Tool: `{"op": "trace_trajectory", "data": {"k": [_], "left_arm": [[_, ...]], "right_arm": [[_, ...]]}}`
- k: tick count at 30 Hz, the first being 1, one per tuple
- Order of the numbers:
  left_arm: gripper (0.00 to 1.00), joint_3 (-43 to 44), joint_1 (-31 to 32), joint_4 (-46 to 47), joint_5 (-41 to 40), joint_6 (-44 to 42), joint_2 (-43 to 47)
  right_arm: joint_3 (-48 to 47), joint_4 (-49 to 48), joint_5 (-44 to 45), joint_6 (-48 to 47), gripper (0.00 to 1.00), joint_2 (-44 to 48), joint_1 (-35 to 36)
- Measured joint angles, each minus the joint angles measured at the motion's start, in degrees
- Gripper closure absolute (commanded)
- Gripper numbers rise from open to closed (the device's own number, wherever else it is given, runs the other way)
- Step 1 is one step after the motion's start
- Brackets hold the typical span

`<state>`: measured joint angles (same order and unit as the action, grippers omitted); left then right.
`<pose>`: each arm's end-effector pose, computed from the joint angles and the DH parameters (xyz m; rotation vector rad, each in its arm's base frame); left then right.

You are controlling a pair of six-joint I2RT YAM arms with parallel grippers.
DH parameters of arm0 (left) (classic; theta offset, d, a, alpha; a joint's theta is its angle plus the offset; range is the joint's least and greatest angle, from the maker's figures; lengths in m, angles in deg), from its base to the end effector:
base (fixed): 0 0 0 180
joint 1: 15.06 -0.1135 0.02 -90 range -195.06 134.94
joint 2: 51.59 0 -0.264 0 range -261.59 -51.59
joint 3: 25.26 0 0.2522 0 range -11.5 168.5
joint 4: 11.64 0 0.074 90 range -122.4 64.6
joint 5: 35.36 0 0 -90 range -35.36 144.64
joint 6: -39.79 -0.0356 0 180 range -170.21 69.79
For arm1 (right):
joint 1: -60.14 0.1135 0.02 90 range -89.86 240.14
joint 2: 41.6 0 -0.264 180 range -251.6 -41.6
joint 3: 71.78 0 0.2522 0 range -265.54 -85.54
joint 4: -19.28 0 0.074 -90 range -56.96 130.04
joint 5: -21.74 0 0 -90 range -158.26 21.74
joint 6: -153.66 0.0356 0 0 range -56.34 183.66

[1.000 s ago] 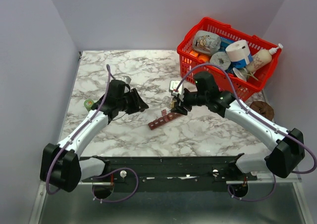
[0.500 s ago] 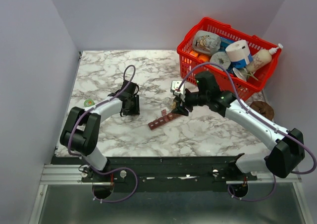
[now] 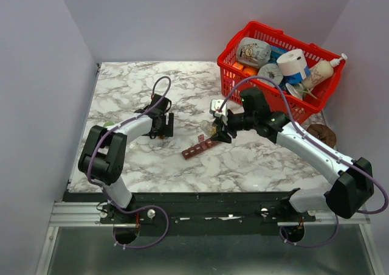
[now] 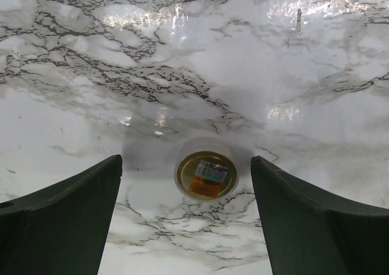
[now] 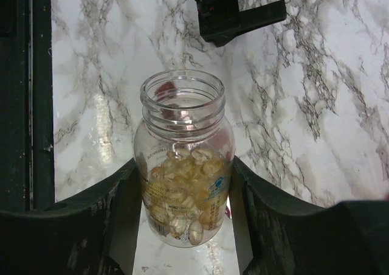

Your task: Sort the pills into containers

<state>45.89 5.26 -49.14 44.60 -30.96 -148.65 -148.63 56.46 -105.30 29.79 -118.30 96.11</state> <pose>0.3098 -0.1081 0.1678 -0.0302 2.6476 0.0071 0.2247 0.1896 0.3094 -1.5105 1.5427 0.7327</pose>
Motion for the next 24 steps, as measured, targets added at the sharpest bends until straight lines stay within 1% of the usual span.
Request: {"op": "trace_trajectory", "data": {"k": [2, 4, 5, 8, 10, 12, 14, 17, 20, 22, 24], "left_arm": [[0.06, -0.48, 0.00, -0.55, -0.35, 0.00, 1.49], [0.06, -1.38, 0.00, -1.16, -0.46, 0.02, 5.18], [0.01, -1.77, 0.00, -1.29, -0.42, 0.02, 7.26], [0.01, -4.22, -0.02, 1.14, 1.40, 0.24, 17.33], [0.01, -7.39, -0.15, 5.46, 5.31, 2.49, 27.47], [0.02, -9.92, -0.57, 10.38, 9.81, 5.49, 34.82], [0.04, -11.82, -1.20, 16.98, 17.49, 10.08, 40.19], [0.08, -12.09, -1.57, 25.57, 28.48, 18.36, 41.09], [0.08, -12.17, -1.07, 33.75, 37.59, 28.79, 37.29], [0.08, -12.41, 0.44, 36.44, 40.74, 33.42, 34.62], [0.09, -12.09, 3.26, 36.00, 41.99, 35.60, 33.14]], "right_arm": [[0.20, 0.07, -0.92, -0.11, 0.87, 0.00, 0.00], [0.31, 0.59, -2.27, -0.52, 0.87, 0.00, -0.04], [0.31, 0.96, -3.15, -0.83, 0.86, 0.00, -0.07], [0.37, 2.60, -6.21, -2.19, 0.87, 0.28, -0.09], [0.39, 3.65, -7.78, -2.97, 0.87, 0.57, -0.09], [0.39, 4.22, -8.79, -3.69, 0.86, 0.79, -0.09], [0.37, 4.87, -9.20, -4.13, 0.86, 0.90, -0.09], [0.39, 5.44, -9.35, -4.59, 0.86, 0.92, -0.09], [0.39, 5.97, -9.33, -4.79, 0.86, 0.92, -0.09], [0.37, 6.12, -9.33, -4.79, 0.86, 0.92, -0.09], [0.37, 6.23, -9.29, -4.79, 0.87, 0.92, -0.09]]}}
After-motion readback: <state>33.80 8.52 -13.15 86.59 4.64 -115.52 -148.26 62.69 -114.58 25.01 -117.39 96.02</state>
